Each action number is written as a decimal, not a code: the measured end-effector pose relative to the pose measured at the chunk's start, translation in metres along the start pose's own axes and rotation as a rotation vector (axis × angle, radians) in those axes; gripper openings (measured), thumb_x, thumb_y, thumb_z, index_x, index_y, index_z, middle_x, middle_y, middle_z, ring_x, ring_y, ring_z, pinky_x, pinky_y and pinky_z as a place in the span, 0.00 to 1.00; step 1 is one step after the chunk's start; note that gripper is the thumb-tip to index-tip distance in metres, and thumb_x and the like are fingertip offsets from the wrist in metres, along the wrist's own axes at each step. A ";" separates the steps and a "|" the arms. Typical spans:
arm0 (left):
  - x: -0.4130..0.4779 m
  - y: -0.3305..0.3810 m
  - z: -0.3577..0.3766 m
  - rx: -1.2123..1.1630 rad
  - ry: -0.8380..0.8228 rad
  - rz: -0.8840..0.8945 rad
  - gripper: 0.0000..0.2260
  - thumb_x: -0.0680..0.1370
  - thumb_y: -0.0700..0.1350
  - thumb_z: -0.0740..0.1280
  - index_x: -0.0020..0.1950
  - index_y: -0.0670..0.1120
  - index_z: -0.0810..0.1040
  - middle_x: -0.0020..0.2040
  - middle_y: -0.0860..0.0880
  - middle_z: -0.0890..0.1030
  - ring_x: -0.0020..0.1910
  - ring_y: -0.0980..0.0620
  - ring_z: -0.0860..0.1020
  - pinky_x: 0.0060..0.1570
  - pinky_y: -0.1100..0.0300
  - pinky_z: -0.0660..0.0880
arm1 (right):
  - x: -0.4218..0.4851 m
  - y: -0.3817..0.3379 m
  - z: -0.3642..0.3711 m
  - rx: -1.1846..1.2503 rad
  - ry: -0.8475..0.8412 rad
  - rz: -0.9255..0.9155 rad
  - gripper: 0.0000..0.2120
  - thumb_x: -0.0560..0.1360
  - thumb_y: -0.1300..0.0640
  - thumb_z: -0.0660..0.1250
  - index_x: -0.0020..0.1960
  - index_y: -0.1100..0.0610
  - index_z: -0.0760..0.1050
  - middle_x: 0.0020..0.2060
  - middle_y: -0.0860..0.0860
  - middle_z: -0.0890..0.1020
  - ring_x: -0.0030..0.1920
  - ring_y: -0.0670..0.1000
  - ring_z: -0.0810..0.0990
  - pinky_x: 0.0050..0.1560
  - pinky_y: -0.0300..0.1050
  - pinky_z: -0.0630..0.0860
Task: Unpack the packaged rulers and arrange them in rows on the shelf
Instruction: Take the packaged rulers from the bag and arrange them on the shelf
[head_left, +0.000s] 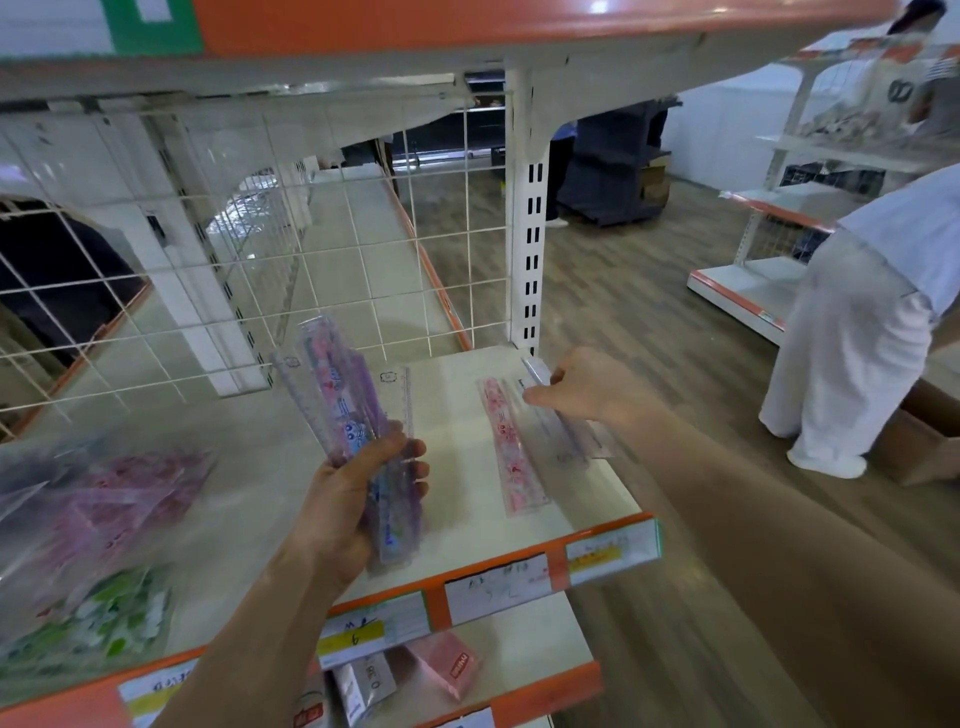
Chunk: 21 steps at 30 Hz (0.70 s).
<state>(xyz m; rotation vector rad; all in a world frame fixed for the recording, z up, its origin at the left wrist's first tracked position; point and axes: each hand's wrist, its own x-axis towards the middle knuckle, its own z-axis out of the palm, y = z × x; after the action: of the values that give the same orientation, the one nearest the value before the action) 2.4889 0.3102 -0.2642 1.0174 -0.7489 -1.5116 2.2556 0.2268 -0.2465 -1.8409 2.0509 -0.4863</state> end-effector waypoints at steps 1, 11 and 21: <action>0.000 0.000 0.000 -0.002 -0.001 0.001 0.08 0.71 0.40 0.68 0.50 0.43 0.77 0.35 0.45 0.82 0.29 0.51 0.80 0.30 0.59 0.79 | 0.001 -0.001 0.003 -0.029 0.009 -0.006 0.23 0.70 0.48 0.70 0.28 0.55 0.59 0.24 0.49 0.62 0.24 0.48 0.61 0.26 0.41 0.56; 0.004 -0.001 -0.003 -0.009 0.002 -0.009 0.04 0.74 0.39 0.68 0.48 0.44 0.78 0.36 0.45 0.82 0.30 0.50 0.79 0.30 0.59 0.78 | 0.004 0.000 0.019 -0.189 -0.011 -0.020 0.20 0.70 0.43 0.67 0.32 0.55 0.62 0.30 0.50 0.71 0.38 0.54 0.74 0.35 0.42 0.67; 0.003 -0.002 -0.003 -0.002 0.015 -0.007 0.04 0.74 0.39 0.68 0.48 0.45 0.78 0.37 0.45 0.82 0.31 0.50 0.79 0.31 0.59 0.79 | 0.007 -0.002 0.020 -0.252 -0.038 -0.038 0.20 0.73 0.50 0.64 0.30 0.55 0.57 0.29 0.52 0.67 0.39 0.56 0.72 0.35 0.42 0.66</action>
<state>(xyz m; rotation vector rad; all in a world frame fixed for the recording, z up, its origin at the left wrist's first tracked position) 2.4904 0.3076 -0.2673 1.0297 -0.7341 -1.5093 2.2663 0.2193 -0.2634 -2.0156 2.1365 -0.2070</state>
